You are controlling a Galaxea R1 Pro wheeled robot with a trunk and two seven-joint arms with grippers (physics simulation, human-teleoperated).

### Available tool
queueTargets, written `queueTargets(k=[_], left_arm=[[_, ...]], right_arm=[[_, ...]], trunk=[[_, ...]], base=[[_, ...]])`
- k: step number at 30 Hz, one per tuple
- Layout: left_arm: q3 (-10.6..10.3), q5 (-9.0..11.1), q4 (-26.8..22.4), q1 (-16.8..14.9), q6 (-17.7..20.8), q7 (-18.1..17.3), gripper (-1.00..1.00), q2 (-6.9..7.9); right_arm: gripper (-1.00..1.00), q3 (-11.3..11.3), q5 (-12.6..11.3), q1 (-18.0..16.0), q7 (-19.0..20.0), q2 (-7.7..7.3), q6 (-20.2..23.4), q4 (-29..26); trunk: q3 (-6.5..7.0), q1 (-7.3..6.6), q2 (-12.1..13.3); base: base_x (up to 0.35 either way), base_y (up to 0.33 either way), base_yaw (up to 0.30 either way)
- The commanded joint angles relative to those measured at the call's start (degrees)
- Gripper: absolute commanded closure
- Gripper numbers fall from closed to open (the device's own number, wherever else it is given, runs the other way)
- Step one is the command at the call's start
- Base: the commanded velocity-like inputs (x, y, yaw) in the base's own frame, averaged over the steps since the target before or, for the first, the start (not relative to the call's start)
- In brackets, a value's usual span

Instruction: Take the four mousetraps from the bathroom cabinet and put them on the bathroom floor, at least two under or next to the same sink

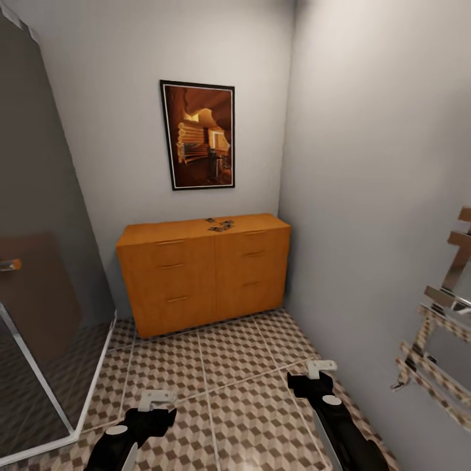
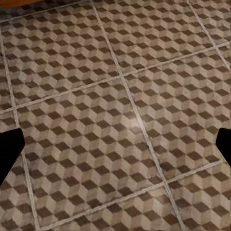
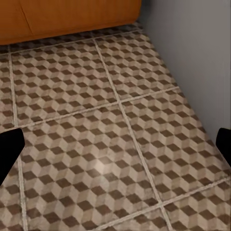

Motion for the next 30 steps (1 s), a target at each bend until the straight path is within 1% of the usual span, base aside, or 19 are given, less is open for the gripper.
queueTargets(k=[1, 22, 26, 30], left_arm=[[-0.01, 0.02, -0.06, -0.04, 0.31, -0.01, -1.00, -0.02], [0.02, 0.02, 0.05, -0.04, 0.31, 0.06, -1.00, -0.02], [0.02, 0.02, 0.06, -0.04, 0.31, 0.06, -1.00, -0.02], [0.07, 0.02, 0.11, -0.05, 0.29, 0.06, -1.00, -0.02]], right_arm=[[-1.00, 0.11, 0.30, -0.01, -0.26, -0.02, 0.41, -0.12], [-1.00, 0.09, 0.30, -0.01, -0.26, -0.02, 0.37, -0.12], [-1.00, 0.08, 0.30, -0.01, -0.19, -0.06, 0.37, -0.11], [-1.00, 0.08, 0.30, -0.01, -0.17, -0.10, 0.35, -0.11]], trunk=[[-0.07, 0.02, -0.03], [-0.07, 0.02, -0.03], [-0.07, 0.02, -0.03], [-0.07, 0.02, -0.03]], base=[[0.205, -0.185, 0.259], [0.213, -0.187, 0.258], [0.226, -0.190, 0.204], [0.226, -0.190, 0.099]])
